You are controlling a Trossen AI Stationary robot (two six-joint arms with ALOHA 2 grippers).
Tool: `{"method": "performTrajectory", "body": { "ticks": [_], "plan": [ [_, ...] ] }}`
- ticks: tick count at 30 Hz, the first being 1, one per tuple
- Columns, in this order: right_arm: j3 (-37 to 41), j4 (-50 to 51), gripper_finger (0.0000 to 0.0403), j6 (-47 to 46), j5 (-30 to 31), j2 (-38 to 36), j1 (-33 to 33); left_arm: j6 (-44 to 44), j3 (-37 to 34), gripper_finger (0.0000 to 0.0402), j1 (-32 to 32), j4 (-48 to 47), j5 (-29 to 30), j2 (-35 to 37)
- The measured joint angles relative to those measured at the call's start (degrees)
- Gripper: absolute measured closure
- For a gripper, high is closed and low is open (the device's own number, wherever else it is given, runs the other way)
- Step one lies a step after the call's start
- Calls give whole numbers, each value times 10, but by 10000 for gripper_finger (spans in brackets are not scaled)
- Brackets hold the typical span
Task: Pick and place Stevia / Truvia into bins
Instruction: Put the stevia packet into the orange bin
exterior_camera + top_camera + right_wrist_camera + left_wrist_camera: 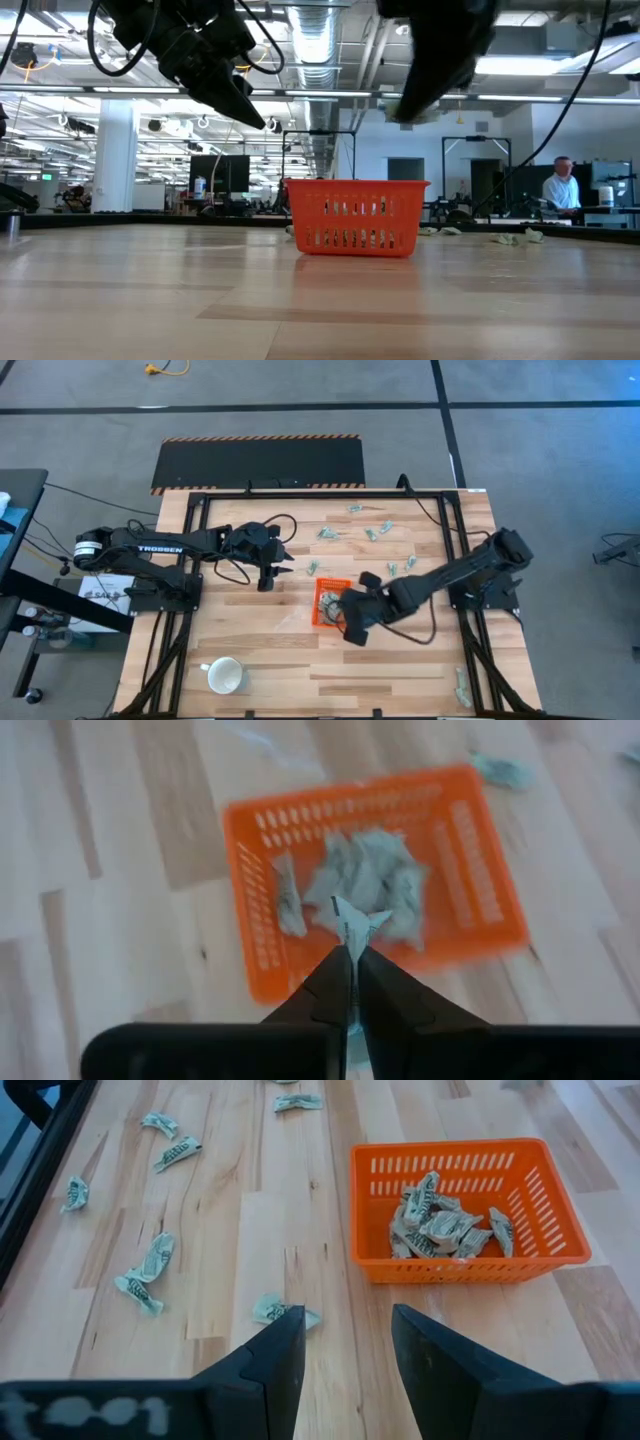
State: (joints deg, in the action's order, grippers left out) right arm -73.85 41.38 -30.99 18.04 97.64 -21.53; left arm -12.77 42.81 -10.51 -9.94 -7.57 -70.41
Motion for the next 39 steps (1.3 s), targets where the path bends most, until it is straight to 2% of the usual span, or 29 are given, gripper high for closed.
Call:
{"method": "performTrajectory", "body": {
  "ticks": [6, 11, 14, 16, 22, 29, 32, 36, 39],
  "plan": [
    [0, -39, 372, 77, -53, 2, 36, -2, 0, 261, 0, -8, 0, 0],
    [0, -53, 340, 86, -89, 2, 44, -4, 0, 261, 0, -9, 0, 0],
    [0, -38, 323, 86, -89, 2, 47, -4, 0, 261, 0, -9, 0, 0],
    [0, -4, 316, 75, -79, 0, 53, -4, 0, 261, 0, -9, 0, 0],
    [13, 188, 303, -15, -6, -47, 84, -4, 0, 261, 0, -9, 0, 0],
    [153, 178, 298, -125, 6, -183, 138, -6, 0, 261, 0, -9, 0, 0],
    [225, 124, 297, -161, -38, -225, 168, -6, 0, 261, 0, -6, 0, 0],
    [298, 14, 297, -179, -104, -248, 200, -6, 0, 261, 0, 5, -1, 0],
    [315, 33, 297, -217, -90, -249, 222, -6, 0, 261, 0, 6, -1, 0]
  ]
}}
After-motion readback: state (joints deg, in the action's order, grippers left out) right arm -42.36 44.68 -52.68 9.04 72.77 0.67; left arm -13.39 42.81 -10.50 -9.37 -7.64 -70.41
